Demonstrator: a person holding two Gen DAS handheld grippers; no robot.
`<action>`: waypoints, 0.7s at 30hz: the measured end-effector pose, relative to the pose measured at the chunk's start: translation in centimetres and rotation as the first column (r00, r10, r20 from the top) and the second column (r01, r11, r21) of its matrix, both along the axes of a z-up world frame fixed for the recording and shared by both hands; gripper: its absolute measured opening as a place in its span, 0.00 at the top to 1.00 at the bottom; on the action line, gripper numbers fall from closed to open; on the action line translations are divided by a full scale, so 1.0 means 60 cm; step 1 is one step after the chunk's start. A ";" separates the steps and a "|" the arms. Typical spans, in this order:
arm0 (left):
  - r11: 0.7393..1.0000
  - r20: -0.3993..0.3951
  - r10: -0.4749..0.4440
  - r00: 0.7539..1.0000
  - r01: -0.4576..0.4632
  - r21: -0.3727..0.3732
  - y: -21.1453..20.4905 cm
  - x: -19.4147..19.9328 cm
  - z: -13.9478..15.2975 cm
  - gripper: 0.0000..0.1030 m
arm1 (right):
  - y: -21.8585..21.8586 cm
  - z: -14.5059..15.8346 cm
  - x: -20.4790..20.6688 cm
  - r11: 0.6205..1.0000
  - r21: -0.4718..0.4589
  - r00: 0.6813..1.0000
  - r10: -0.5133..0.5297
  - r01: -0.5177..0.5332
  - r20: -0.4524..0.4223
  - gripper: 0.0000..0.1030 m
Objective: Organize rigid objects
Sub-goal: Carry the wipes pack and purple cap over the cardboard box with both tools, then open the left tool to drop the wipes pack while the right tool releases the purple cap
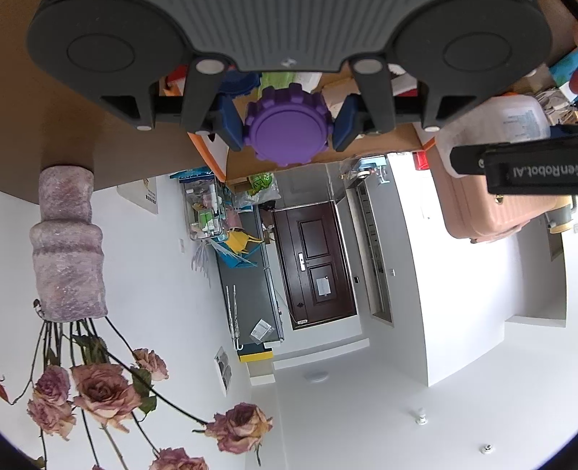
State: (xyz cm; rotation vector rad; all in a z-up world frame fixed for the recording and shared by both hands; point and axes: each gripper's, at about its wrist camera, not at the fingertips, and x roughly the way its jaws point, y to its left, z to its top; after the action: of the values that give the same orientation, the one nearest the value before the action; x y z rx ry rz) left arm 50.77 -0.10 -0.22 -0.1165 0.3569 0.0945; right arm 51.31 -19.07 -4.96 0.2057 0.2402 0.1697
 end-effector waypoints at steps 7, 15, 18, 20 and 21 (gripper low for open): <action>1.000 -0.026 0.007 1.000 -0.007 0.008 0.003 0.051 -0.013 0.19 | 0.014 -0.005 0.048 1.000 -0.010 1.000 0.008 -0.009 -0.017 0.48; 0.999 -0.054 0.032 0.998 -0.031 0.024 0.008 0.092 -0.025 0.19 | 0.025 -0.014 0.096 0.999 -0.037 0.998 0.018 -0.021 -0.056 0.48; 0.998 -0.077 0.045 0.996 -0.042 0.036 0.007 0.108 -0.032 0.19 | 0.026 -0.017 0.109 0.999 -0.048 0.997 0.022 -0.025 -0.069 0.48; 0.998 -0.096 0.051 0.994 -0.047 0.045 0.007 0.118 -0.038 0.19 | 0.032 -0.021 0.116 0.998 -0.061 0.996 0.021 -0.026 -0.087 0.48; 0.998 -0.106 0.053 0.993 -0.049 0.047 0.008 0.122 -0.042 0.19 | 0.033 -0.023 0.119 0.997 -0.066 0.995 0.022 -0.028 -0.099 0.48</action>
State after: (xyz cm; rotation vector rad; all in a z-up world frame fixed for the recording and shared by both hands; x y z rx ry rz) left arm 58.11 0.38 -2.75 -0.0764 0.4588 0.1595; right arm 58.45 -17.11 -6.33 0.1444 0.3464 0.1763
